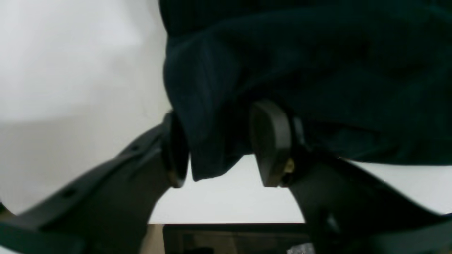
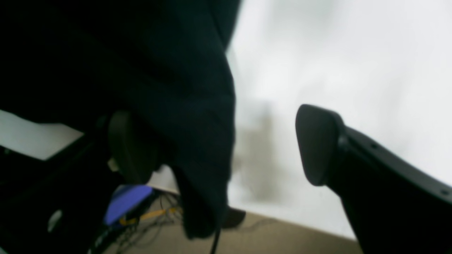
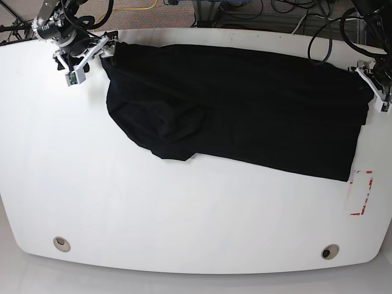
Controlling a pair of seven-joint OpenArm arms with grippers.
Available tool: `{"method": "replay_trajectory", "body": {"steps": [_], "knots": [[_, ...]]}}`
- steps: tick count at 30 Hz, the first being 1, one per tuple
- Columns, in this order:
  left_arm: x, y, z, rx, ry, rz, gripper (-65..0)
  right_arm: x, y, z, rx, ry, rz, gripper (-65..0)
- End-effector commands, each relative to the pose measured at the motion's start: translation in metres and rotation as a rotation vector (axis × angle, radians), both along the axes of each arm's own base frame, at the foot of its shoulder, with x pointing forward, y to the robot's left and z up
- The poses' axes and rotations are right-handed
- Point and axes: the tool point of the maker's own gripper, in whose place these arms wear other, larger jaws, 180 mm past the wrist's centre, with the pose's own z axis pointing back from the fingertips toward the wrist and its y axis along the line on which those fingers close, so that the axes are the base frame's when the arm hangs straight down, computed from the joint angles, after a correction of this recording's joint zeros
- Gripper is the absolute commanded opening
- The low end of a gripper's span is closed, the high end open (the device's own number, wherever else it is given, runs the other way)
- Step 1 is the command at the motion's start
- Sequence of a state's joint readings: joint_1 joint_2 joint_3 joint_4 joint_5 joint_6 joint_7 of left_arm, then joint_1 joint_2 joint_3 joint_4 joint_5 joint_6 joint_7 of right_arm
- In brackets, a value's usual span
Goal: Fold the T-shirt properly
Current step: 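Lower the black shirt onto the table with both grippers, dragging it flat, then open the left gripper and regrasp the shirt edge lower down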
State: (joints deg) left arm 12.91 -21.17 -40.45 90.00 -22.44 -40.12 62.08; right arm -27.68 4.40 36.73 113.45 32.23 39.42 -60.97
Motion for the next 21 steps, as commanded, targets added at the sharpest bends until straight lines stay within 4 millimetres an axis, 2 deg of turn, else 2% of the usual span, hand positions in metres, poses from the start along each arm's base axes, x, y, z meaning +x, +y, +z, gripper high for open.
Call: {"method": "replay_trajectory", "body": {"steps": [1,4,5,9,13,18,21], "knots": [[0.01,0.006,0.019,0.037,-0.048,-0.016,-35.6,0.007,0.006,0.015,0.042,-0.066,0.017,-7.8],[0.012,0.006,0.024,0.047,-0.064,-0.02,-35.6,0.013,0.008,0.024,0.097,-0.111,0.004,-9.4],[0.014,0.005,0.028,0.055,-0.073,-0.026,-35.6,0.024,0.008,0.032,0.117,-0.152,-0.006,-10.0],[0.021,0.002,0.043,0.087,-0.111,-0.049,-35.6,0.045,0.009,0.043,0.126,-0.21,-0.007,-11.7],[0.03,-0.004,0.063,0.131,-0.163,-0.082,-35.6,0.064,0.008,0.045,0.155,-0.243,-0.022,-14.0],[0.035,-0.009,0.077,0.162,-0.201,-0.106,-35.6,0.087,0.005,0.036,0.198,-0.232,-0.067,-15.9],[0.036,-0.01,0.081,0.17,-0.21,-0.112,-35.7,0.096,-0.001,0.031,0.164,-0.213,-0.063,-16.0]]}}
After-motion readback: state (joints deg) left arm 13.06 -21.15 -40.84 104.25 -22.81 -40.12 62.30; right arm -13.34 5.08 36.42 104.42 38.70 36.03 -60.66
